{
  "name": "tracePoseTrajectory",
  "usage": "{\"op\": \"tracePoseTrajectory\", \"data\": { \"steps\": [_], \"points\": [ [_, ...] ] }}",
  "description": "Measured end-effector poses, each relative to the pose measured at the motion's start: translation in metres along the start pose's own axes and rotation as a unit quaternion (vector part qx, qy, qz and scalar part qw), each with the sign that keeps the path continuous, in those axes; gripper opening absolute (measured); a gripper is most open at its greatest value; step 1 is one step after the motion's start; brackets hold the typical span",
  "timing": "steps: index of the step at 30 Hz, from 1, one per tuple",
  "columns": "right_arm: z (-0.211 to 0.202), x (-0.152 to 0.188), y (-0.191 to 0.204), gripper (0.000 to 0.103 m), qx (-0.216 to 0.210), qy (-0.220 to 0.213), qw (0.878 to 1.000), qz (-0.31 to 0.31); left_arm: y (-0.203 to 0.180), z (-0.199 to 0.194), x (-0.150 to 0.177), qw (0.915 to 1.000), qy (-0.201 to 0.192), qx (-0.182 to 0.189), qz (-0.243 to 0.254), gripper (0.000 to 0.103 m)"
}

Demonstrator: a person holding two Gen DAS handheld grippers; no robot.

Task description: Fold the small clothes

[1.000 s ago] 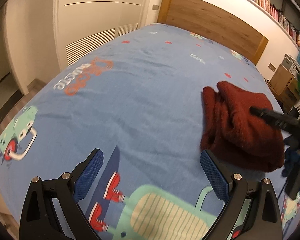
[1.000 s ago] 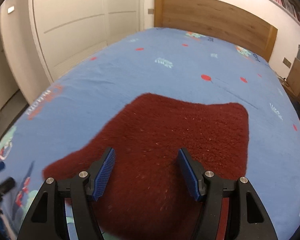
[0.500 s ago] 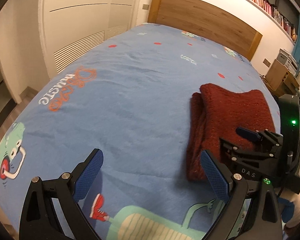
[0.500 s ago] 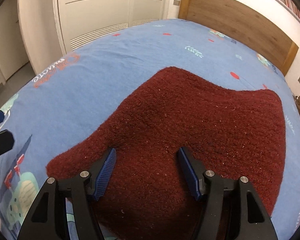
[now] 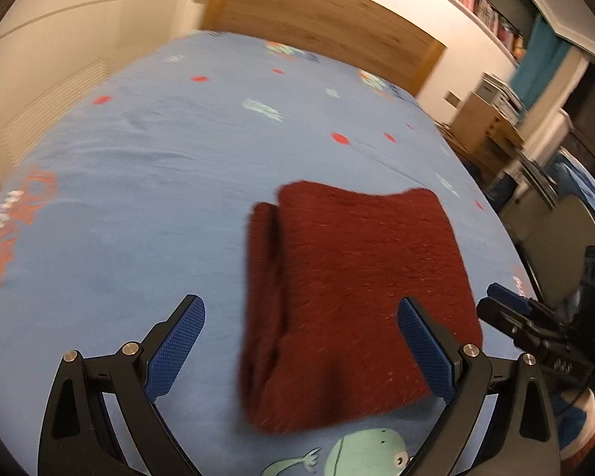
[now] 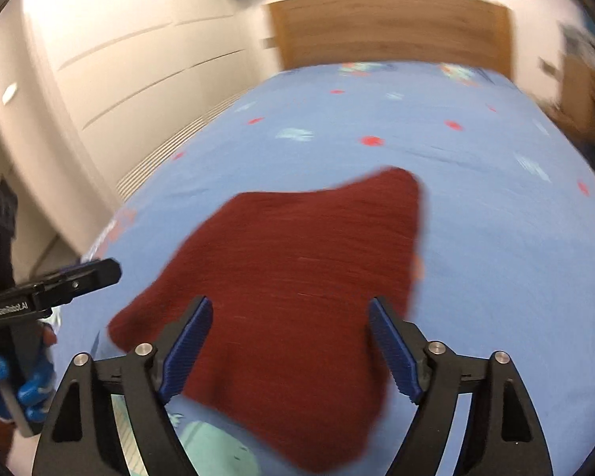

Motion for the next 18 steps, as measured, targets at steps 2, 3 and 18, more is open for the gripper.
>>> {"op": "tracePoseTrajectory", "data": {
  "steps": [2, 3, 18],
  "points": [
    [0.006, 0.005, -0.025, 0.088, 0.002, 0.016, 0.999, 0.032, -0.003, 0.017, -0.001, 0.9996, 0.019, 0.019, 0.005, 0.096],
    [0.009, 0.008, -0.032, 0.089, -0.005, 0.022, 0.999, 0.045, -0.004, 0.023, 0.0, 0.9994, 0.027, 0.022, 0.007, 0.096],
    [0.072, 0.035, -0.057, 0.101, -0.15, 0.081, 0.973, 0.156, 0.042, 0.094, 0.017, 0.9871, 0.104, 0.112, -0.048, 0.095]
  ]
}}
Point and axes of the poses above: each gripper's, at about its wrist camera, not at the fingertips, and z roughly the way its jaws point, y to its left, x to its underside, the point moved 3 cm from there along z, roughly the way its jaws point, and after that the axes turned 7 degrees about -x, right-handed, at the moved point
